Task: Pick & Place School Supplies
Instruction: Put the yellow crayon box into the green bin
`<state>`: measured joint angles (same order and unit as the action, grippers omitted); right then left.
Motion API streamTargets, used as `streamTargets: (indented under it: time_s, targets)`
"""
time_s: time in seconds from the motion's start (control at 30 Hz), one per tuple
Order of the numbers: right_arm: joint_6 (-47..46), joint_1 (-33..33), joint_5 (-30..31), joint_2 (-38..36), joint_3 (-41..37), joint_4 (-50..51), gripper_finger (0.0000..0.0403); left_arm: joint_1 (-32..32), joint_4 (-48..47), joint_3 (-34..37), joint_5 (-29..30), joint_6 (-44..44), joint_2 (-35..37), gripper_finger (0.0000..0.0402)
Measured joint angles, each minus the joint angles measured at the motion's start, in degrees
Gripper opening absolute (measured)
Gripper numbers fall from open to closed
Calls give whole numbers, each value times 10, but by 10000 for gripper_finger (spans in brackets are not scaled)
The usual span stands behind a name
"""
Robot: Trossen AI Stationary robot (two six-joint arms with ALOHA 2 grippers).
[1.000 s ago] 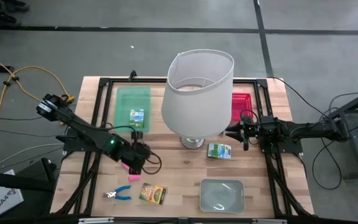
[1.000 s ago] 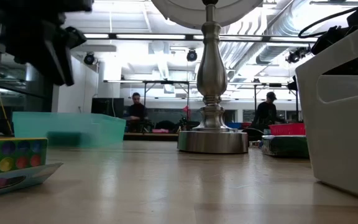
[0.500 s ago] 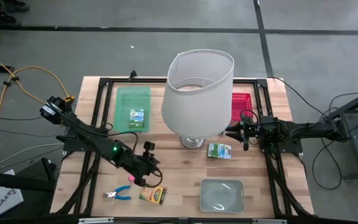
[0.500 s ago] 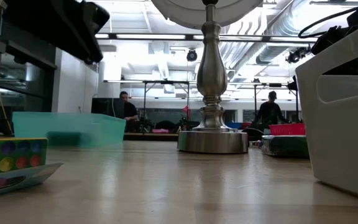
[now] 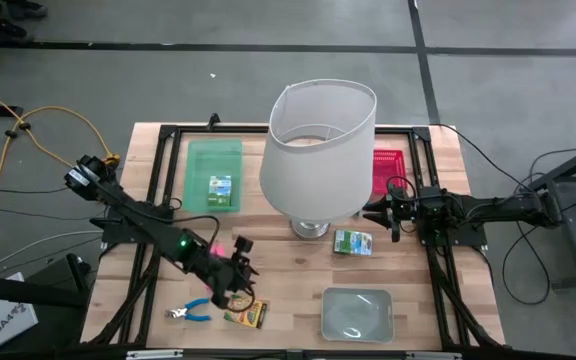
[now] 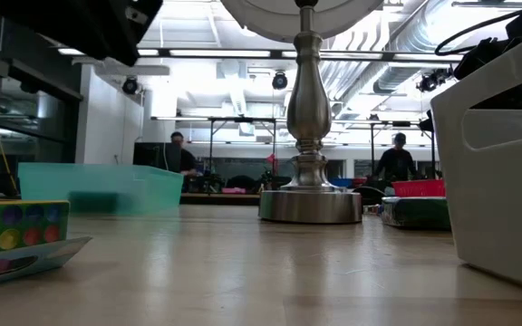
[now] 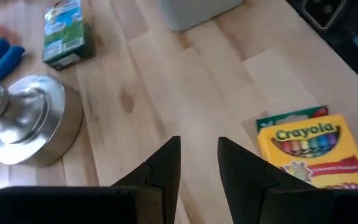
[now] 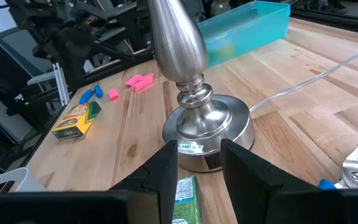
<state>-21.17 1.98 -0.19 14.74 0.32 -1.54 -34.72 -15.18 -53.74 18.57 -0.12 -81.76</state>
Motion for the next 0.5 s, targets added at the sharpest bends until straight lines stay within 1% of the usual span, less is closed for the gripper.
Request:
streamTargets:
  time_s: [0.33,0.5]
  targets:
    - [0,0,0,0,0,0,113,-30,50,0,0,58,0,99]
    - [-2,0,0,0,0,0,113,-31,55,0,0,59,1,99]
